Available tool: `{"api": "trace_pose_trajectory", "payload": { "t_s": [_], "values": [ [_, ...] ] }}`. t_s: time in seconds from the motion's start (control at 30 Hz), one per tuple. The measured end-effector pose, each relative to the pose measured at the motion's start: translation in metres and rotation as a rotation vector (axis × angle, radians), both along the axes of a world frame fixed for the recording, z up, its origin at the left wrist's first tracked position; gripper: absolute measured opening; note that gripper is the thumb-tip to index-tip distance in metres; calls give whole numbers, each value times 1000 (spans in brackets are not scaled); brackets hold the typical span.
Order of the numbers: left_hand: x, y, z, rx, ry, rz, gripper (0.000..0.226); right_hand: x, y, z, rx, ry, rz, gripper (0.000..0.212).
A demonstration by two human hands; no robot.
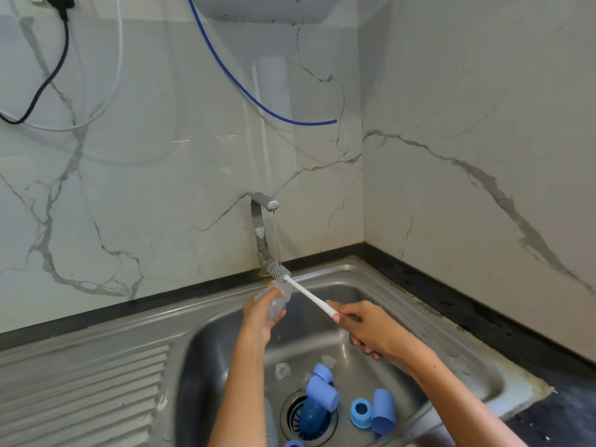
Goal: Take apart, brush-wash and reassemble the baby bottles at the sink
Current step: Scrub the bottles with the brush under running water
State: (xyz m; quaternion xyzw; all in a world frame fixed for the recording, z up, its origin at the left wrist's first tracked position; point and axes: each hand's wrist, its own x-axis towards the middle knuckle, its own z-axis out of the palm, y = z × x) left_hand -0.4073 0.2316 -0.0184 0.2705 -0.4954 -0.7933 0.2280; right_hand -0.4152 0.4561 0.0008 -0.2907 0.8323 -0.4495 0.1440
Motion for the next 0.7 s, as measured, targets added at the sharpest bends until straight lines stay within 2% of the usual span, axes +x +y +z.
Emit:
{"api": "trace_pose_trajectory", "payload": {
  "t_s": [0.13,0.3,0.7],
  "values": [
    [5,-1,4,-114,52,37,38,-3,-5,2,-33,62,-23,39],
    [18,-11,10,-101,128,265,40,-3,4,6,-16,87,53,37],
    [26,-19,13,-376,153,309,43,0,-17,-6,7,354,-15,42]
  ]
}}
